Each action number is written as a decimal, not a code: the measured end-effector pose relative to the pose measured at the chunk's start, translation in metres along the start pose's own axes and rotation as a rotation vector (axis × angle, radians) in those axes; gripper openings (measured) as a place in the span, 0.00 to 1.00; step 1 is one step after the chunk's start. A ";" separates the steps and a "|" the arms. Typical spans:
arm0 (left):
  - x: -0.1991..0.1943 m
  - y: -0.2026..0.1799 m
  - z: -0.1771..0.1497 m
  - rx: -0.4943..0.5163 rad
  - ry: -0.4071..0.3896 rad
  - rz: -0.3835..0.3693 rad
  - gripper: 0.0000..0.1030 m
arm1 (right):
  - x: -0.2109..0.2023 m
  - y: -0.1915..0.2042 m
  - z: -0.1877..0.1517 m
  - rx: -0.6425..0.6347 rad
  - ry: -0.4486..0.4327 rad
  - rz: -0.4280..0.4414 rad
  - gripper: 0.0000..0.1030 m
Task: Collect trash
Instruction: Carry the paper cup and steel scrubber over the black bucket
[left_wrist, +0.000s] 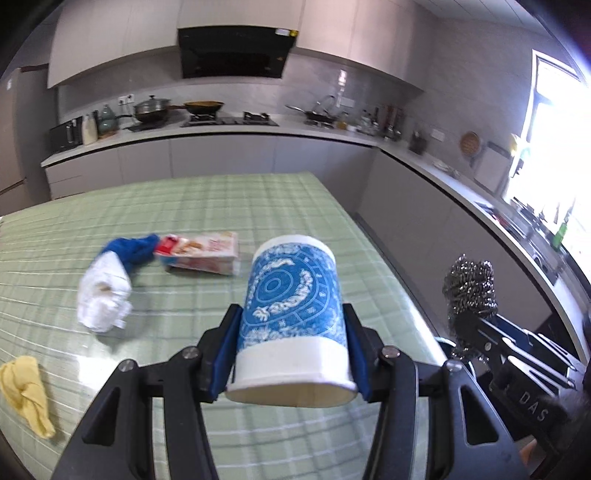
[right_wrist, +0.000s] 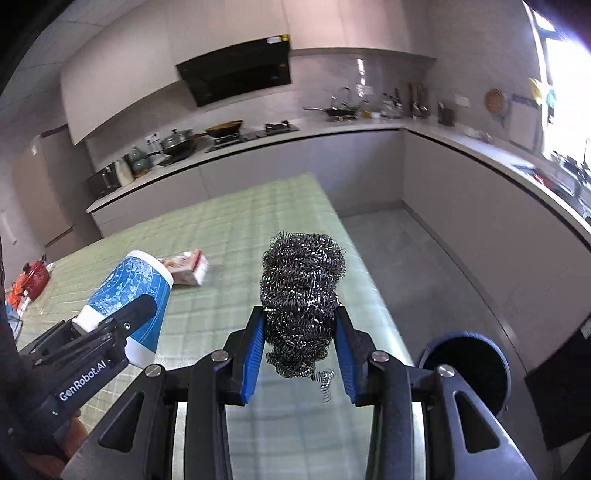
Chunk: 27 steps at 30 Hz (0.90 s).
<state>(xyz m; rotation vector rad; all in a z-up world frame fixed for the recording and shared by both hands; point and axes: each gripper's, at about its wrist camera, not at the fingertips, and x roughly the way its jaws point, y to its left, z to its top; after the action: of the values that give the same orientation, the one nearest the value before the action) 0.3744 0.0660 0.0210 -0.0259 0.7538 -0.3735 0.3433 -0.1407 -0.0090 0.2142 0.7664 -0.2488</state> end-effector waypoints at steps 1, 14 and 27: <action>0.001 -0.007 -0.001 0.007 0.006 -0.006 0.52 | -0.004 -0.009 -0.003 0.006 0.000 -0.010 0.38; 0.023 -0.158 -0.016 0.039 0.017 -0.017 0.52 | -0.023 -0.162 -0.002 0.048 0.003 -0.028 0.38; 0.087 -0.283 -0.050 0.041 0.121 -0.004 0.52 | 0.013 -0.319 -0.011 0.039 0.116 -0.032 0.38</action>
<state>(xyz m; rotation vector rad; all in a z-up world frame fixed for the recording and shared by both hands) 0.3075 -0.2221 -0.0291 0.0337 0.8654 -0.3967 0.2503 -0.4422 -0.0582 0.2557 0.8813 -0.2835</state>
